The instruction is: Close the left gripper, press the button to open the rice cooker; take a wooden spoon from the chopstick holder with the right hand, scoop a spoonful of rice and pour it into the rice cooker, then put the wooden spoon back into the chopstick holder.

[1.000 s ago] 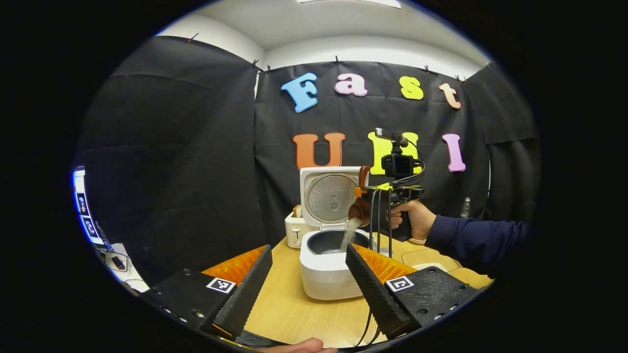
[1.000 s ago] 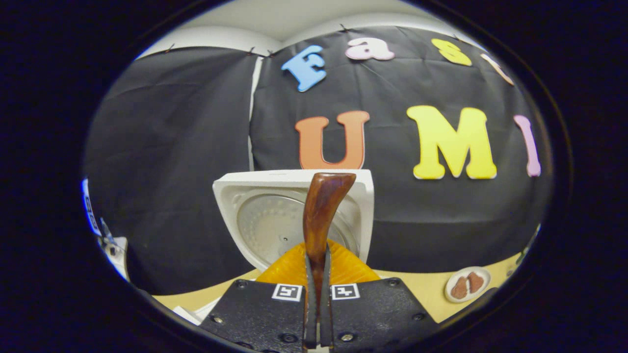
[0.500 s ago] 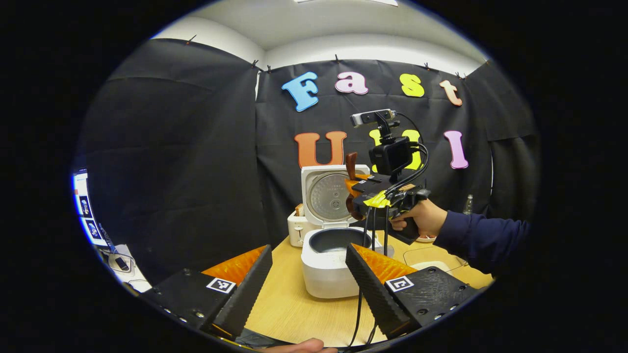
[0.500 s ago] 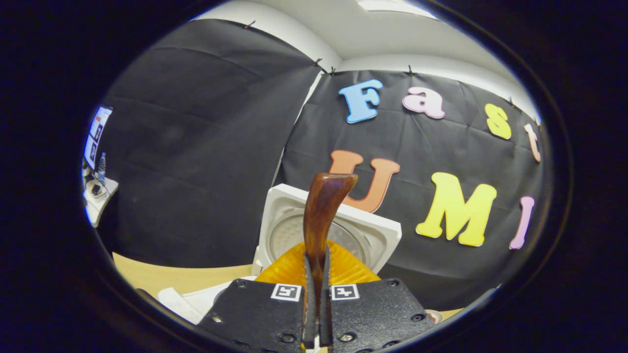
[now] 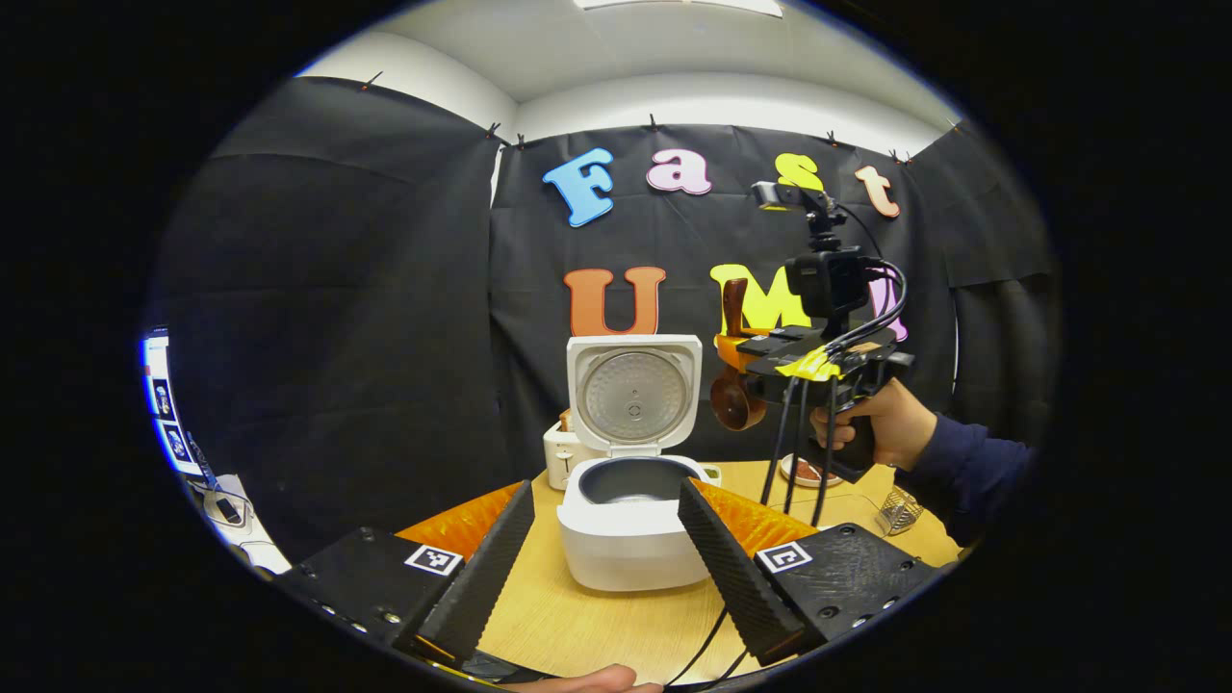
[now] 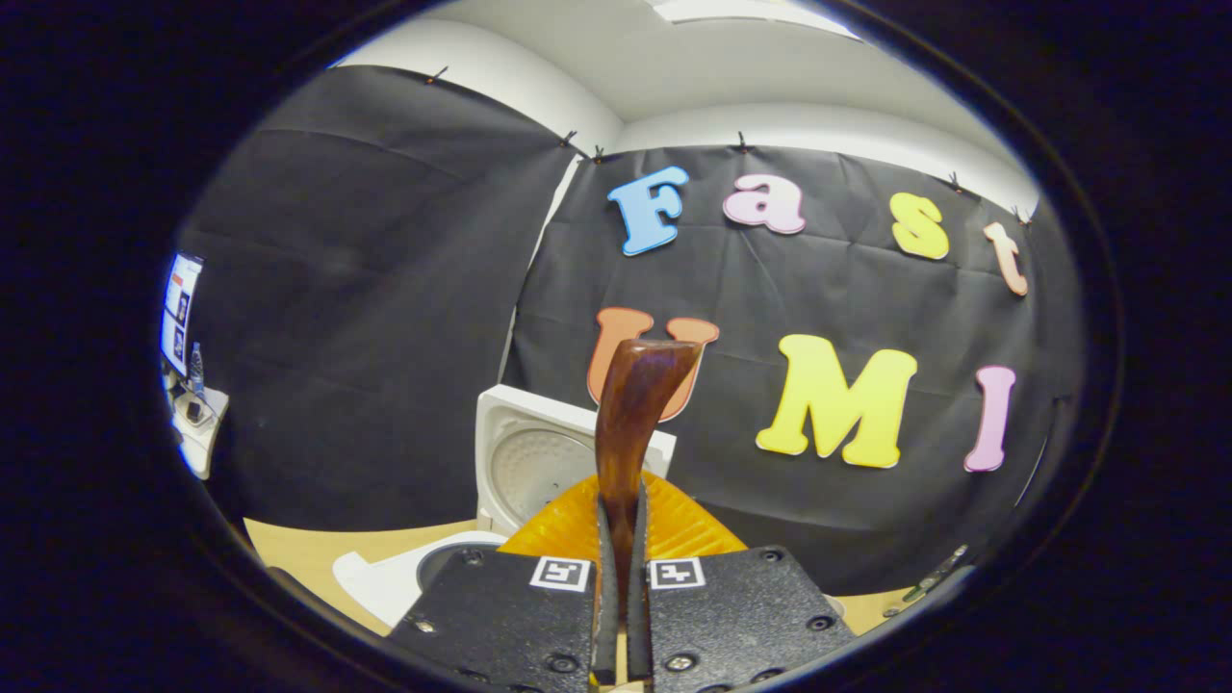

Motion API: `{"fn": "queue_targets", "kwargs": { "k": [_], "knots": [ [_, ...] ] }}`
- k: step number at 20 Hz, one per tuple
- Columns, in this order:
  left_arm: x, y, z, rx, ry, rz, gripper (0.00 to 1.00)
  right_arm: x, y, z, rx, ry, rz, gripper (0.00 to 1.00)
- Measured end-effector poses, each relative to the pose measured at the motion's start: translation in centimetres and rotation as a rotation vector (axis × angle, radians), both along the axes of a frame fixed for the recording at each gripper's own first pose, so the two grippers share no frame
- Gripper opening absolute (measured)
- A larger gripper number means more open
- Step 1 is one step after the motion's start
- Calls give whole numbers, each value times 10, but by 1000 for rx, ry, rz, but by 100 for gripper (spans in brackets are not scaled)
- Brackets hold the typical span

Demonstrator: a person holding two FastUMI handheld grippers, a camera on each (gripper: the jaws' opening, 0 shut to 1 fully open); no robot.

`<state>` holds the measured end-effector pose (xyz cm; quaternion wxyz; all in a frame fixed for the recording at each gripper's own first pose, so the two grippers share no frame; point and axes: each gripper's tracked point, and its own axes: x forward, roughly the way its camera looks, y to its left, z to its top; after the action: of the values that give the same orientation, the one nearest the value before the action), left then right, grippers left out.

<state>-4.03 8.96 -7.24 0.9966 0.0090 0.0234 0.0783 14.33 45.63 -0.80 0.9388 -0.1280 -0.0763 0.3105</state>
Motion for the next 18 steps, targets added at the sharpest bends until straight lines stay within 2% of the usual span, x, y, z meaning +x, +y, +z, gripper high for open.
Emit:
{"fn": "queue_targets", "kwargs": {
  "k": [5, 9, 18],
  "knots": [
    [8, -23, 0, 16, 6, -34, 95, -4, -82, 18, 33, 17, -101, 10],
    [16, -47, 3, 4, -7, -76, 95, 6, -148, 24, 72, 21, -206, 11],
    [40, -70, -5, 3, -4, -101, 95, 43, -269, -13, 169, 141, -355, 12]
  ]
}}
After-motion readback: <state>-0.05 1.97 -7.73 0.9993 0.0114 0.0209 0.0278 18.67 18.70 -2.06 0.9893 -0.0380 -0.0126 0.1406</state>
